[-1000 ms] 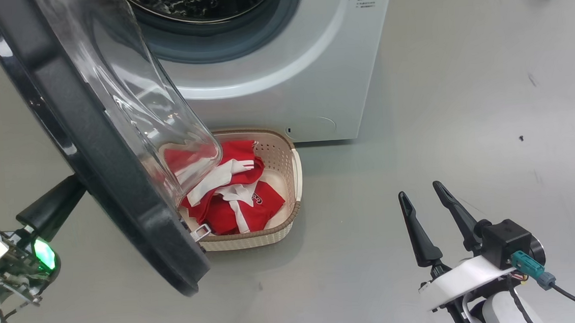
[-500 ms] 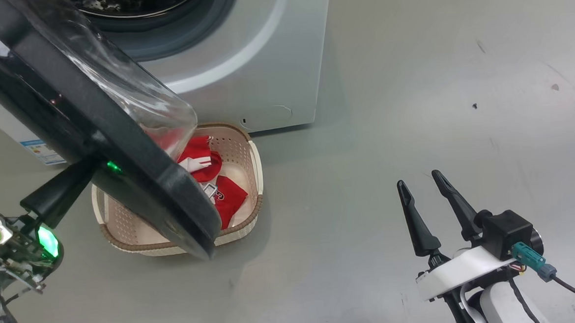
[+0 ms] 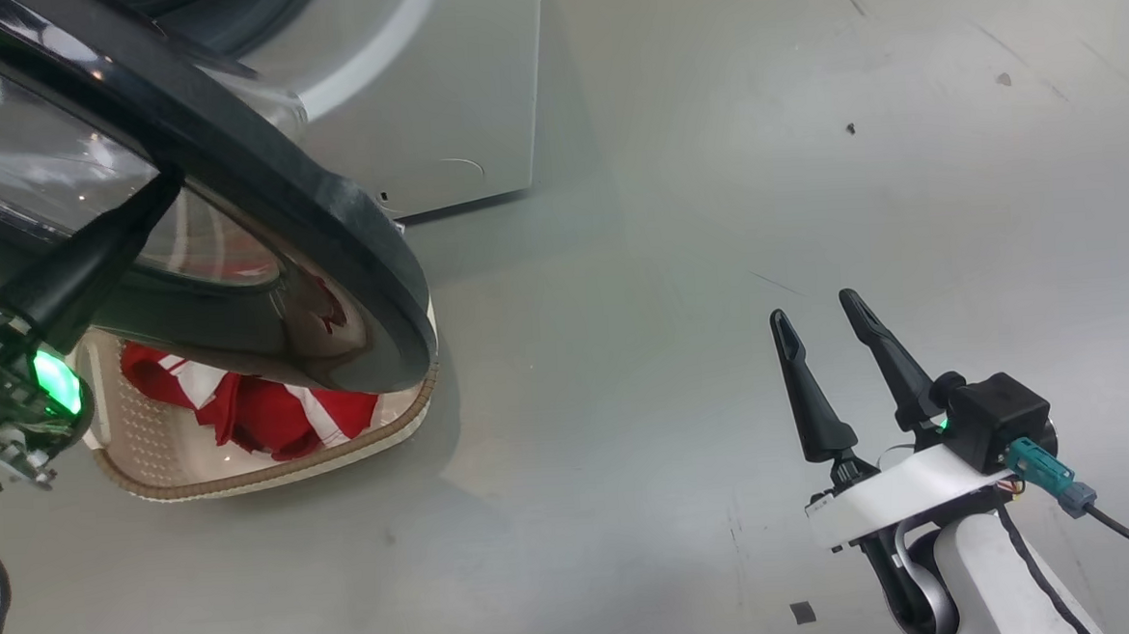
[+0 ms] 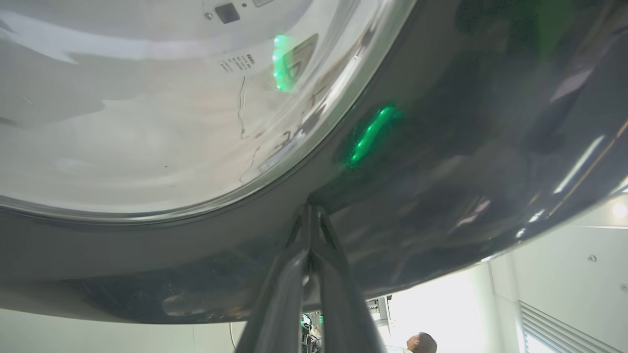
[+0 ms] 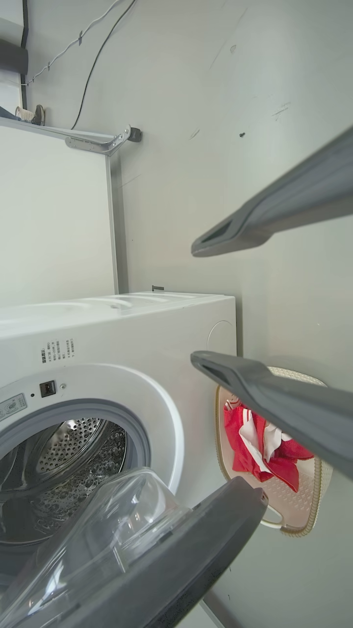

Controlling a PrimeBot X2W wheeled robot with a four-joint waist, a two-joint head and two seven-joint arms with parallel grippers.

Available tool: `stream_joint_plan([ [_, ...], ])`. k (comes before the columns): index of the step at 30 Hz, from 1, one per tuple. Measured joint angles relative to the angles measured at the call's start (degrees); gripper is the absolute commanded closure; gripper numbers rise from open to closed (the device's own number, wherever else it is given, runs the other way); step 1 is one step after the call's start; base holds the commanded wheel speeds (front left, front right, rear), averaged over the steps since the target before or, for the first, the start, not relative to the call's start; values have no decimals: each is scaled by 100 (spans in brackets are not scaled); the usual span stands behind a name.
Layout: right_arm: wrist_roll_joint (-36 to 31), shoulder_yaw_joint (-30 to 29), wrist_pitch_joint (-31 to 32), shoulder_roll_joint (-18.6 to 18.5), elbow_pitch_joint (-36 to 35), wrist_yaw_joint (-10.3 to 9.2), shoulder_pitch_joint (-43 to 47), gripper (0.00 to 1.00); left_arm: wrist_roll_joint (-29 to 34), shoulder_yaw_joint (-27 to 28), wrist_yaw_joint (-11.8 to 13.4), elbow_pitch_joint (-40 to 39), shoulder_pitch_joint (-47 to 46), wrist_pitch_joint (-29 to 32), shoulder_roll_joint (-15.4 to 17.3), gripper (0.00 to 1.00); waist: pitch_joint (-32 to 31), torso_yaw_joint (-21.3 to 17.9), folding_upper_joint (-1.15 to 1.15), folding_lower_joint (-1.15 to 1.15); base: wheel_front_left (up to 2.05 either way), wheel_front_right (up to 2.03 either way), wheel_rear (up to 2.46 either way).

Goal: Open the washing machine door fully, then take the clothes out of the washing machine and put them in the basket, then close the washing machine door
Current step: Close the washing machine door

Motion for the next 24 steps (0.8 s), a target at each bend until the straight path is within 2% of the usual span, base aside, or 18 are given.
stream_joint_plan([
  [12,238,13,-1,32,-69,9,-289,0,94,-133,277,101,-797,-120,2,100,423,-573,0,0,0,0,0],
  [24,592,157,-15,44,-169,1,-456,0,369,-344,397,513,-1578,-244,-93,100,731,-959,0,0,0,0,0],
])
